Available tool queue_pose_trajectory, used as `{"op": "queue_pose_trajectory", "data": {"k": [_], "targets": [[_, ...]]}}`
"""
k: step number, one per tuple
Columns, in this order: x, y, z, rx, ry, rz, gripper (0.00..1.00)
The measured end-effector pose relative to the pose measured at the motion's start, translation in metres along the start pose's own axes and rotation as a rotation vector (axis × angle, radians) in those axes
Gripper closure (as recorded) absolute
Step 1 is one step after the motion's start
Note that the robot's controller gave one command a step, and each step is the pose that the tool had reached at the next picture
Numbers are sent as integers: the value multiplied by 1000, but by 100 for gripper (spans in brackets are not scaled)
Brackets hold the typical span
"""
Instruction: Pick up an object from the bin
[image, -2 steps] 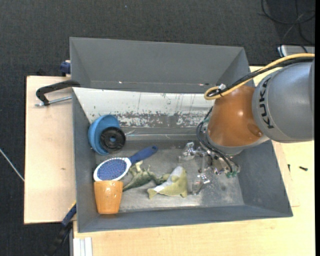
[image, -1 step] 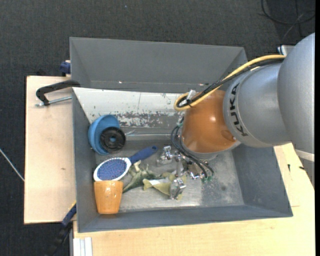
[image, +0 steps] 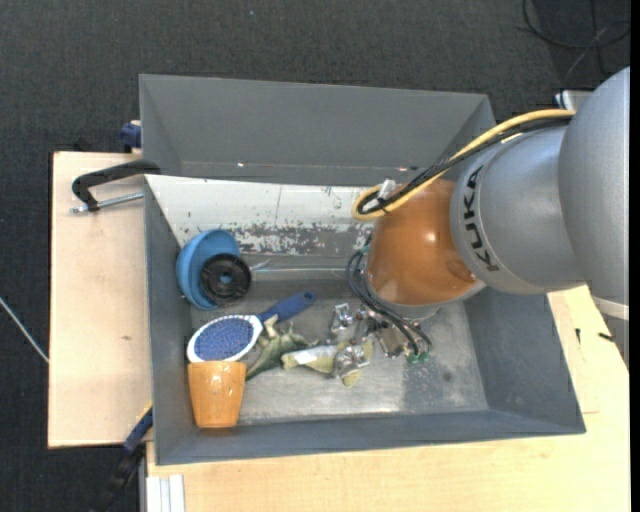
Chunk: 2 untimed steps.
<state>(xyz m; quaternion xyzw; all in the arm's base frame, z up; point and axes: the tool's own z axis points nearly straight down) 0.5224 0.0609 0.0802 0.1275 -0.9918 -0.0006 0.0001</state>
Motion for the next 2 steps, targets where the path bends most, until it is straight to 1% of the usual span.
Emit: {"op": "queue_pose_trajectory", "data": {"k": [1, 2], "targets": [[-5, 14, -117, 2, -15, 5, 100], [31, -99, -206, 7, -10, -286, 100]]}}
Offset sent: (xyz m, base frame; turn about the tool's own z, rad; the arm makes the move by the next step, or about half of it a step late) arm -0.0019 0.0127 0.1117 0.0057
